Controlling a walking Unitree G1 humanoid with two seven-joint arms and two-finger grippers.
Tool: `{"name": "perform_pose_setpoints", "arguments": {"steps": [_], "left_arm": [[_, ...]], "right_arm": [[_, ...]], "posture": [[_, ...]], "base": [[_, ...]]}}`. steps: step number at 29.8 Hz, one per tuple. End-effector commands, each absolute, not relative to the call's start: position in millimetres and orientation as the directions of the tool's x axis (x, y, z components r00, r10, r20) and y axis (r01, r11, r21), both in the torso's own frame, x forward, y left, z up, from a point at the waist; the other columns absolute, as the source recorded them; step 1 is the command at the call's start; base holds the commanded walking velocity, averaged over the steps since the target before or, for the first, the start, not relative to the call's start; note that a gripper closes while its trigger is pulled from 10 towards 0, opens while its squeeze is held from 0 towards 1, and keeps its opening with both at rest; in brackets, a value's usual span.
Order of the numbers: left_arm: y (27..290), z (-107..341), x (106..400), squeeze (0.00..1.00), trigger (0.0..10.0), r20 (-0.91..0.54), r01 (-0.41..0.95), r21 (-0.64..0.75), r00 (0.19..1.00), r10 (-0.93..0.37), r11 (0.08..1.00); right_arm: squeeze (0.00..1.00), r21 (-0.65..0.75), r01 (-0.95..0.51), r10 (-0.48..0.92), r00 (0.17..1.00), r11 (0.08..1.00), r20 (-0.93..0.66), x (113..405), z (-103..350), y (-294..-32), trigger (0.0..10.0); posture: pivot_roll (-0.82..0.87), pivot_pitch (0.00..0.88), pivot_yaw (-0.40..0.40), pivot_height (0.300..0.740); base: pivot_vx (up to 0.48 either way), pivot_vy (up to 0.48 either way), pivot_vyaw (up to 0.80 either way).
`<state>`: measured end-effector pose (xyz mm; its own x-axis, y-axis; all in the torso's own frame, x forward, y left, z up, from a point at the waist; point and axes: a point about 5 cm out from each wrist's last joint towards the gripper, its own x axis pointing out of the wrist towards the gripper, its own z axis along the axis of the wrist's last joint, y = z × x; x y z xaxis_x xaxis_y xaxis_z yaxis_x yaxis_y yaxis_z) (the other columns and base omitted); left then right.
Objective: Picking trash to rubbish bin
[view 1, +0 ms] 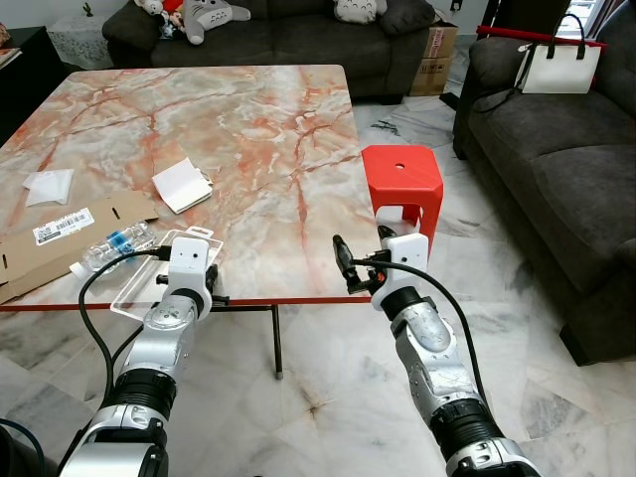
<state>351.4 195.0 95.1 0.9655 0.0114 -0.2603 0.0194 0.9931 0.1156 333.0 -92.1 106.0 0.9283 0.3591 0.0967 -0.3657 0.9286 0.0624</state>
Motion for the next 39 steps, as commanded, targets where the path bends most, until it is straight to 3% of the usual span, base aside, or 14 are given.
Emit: {"name": "perform_pose_setpoints", "arguments": {"steps": [1, 22, 26, 27, 28, 29, 30, 39], "left_arm": [[194.6, 94.0, 352.5, 0.00, 0.0, -0.275, 0.016, 0.119, 0.961, 0.018, 0.993], [192.9, 99.8, 354.3, 0.00, 0.0, -0.238, 0.010, 0.106, 0.971, 0.015, 0.994], [186.3, 124.9, 357.2, 0.00, 0.0, -0.056, -0.008, 0.117, 0.998, 0.015, 0.993], [180.4, 139.0, 356.7, 0.00, 1.8, 0.042, 0.000, 0.138, 0.999, -0.006, 0.990], [180.4, 139.0, 356.7, 0.00, 1.8, 0.042, 0.000, 0.138, 0.999, -0.006, 0.990], [178.4, 142.9, 356.5, 0.00, 4.1, 0.069, 0.002, 0.138, 0.998, -0.012, 0.990], [177.7, 144.9, 356.4, 0.00, 10.0, 0.083, -0.002, 0.140, 0.997, -0.010, 0.990], [176.4, 163.7, 347.8, 0.00, 10.0, 0.226, -0.051, 0.130, 0.974, 0.020, 0.990]], "right_arm": [[0.00, 0.060, -0.372, 0.365, 0.925, 0.926, 0.102, 333.4, 108.8, -90.7, 10.0], [0.00, 0.063, -0.371, 0.364, 0.926, 0.927, 0.099, 334.0, 108.2, -90.6, 10.0], [0.00, 0.063, -0.366, 0.359, 0.928, 0.929, 0.103, 334.9, 109.1, -91.3, 10.0], [0.00, 0.062, -0.355, 0.347, 0.931, 0.933, 0.115, 337.1, 112.4, -92.8, 10.0], [0.00, 0.062, -0.355, 0.347, 0.931, 0.933, 0.115, 337.1, 112.4, -92.8, 10.0], [0.00, 0.063, -0.351, 0.342, 0.932, 0.934, 0.122, 338.2, 114.3, -93.5, 10.0], [0.00, 0.060, -0.350, 0.340, 0.932, 0.935, 0.127, 339.1, 116.0, -93.8, 10.0], [0.00, 0.052, -0.333, 0.320, 0.933, 0.942, 0.164, 344.4, 126.7, -97.2, 10.0]], "posture": [[-0.04, 0.081, 0.001, 0.740], [-0.04, 0.075, -0.001, 0.740], [-0.04, 0.069, 0.000, 0.740], [-0.03, 0.065, 0.000, 0.740], [-0.03, 0.065, 0.000, 0.740], [-0.04, 0.063, 0.000, 0.740], [-0.04, 0.062, 0.000, 0.740], [-0.03, 0.048, 0.006, 0.740]], "base": [[0.000, 0.000, 0.00], [0.000, 0.000, 0.00], [0.000, 0.000, 0.00], [0.000, 0.000, 0.00], [0.000, 0.000, 0.00], [0.000, 0.000, 0.00], [0.000, 0.000, 0.00], [0.000, 0.000, 0.00]]}}
